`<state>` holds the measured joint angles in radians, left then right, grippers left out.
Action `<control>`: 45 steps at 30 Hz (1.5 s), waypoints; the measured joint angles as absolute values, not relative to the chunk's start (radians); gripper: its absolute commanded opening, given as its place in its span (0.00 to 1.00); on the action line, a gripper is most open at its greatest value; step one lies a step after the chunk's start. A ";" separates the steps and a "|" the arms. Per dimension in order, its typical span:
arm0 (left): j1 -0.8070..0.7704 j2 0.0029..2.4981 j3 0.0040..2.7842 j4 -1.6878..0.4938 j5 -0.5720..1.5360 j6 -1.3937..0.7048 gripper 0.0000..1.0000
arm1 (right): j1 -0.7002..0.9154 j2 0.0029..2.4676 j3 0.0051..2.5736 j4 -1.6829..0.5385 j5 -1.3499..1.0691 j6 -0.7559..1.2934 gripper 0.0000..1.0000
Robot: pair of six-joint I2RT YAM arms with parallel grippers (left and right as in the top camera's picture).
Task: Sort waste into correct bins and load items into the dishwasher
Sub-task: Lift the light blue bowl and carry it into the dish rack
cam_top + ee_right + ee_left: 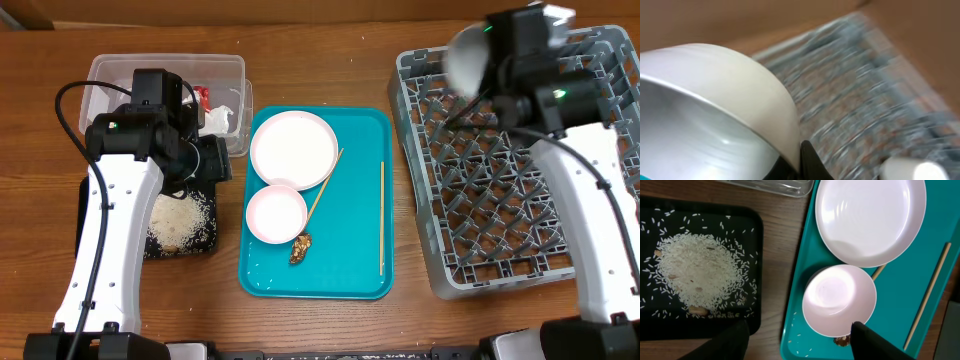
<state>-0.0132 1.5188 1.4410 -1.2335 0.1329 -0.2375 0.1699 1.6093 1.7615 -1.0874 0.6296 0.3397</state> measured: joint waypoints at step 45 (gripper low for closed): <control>-0.013 1.519 1.441 -1.245 0.146 -0.237 0.68 | -0.219 2.098 1.765 -1.081 1.010 0.539 0.04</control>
